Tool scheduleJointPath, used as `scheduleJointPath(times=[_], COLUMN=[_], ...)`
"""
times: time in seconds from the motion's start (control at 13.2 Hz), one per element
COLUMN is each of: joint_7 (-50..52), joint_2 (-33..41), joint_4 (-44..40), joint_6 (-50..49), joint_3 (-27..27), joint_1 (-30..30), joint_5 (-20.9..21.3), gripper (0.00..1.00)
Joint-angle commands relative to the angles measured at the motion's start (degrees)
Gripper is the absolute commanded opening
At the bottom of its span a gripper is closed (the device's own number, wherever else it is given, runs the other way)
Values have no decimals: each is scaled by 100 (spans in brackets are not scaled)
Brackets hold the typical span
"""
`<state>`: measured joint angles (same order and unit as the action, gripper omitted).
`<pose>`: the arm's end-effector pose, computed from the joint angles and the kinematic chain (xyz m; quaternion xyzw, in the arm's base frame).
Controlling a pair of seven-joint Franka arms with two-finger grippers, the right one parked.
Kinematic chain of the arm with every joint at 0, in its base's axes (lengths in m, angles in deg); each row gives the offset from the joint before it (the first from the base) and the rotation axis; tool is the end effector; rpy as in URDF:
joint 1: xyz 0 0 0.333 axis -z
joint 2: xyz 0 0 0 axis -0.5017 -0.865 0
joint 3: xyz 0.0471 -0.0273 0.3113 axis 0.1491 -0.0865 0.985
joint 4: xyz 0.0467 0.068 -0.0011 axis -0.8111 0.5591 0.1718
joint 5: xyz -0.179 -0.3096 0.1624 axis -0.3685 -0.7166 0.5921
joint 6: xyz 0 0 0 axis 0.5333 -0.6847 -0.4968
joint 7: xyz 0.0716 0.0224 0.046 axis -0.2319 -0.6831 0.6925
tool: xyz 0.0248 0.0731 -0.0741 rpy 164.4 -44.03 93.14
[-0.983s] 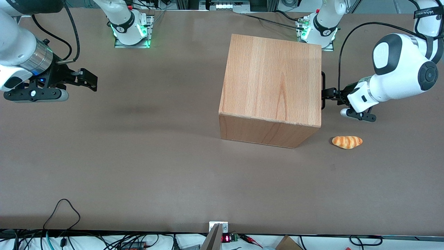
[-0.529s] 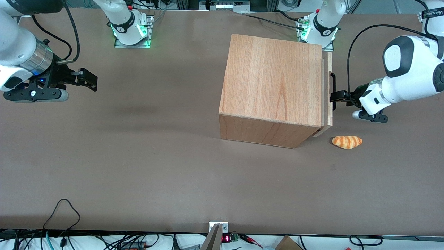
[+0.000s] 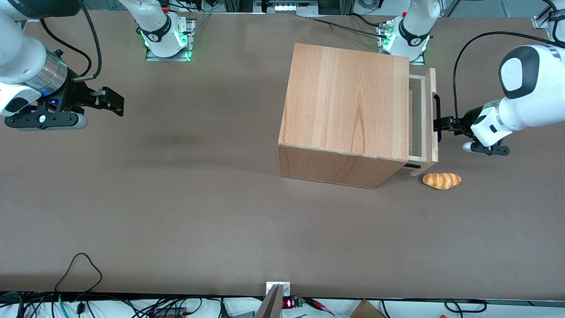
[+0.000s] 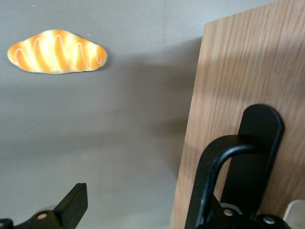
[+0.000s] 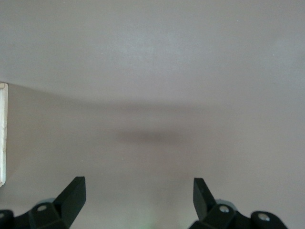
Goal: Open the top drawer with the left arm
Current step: 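Pull the drawer handle outward from the cabinet with the left gripper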
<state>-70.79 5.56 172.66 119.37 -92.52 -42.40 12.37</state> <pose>0.5330 0.0340 0.3778 0.9869 -0.0034 -0.1013 0.1254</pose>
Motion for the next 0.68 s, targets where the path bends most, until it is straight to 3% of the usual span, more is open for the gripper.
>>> scheduleJointPath(times=[0.0, 0.61], joint_7=[-94, -102], joint_2=[24, 24], joint_4=[43, -27], joint_6=[59, 59], joint_3=[-21, -21], joint_1=[-186, -766], joint_5=[186, 379], gripper=[100, 100])
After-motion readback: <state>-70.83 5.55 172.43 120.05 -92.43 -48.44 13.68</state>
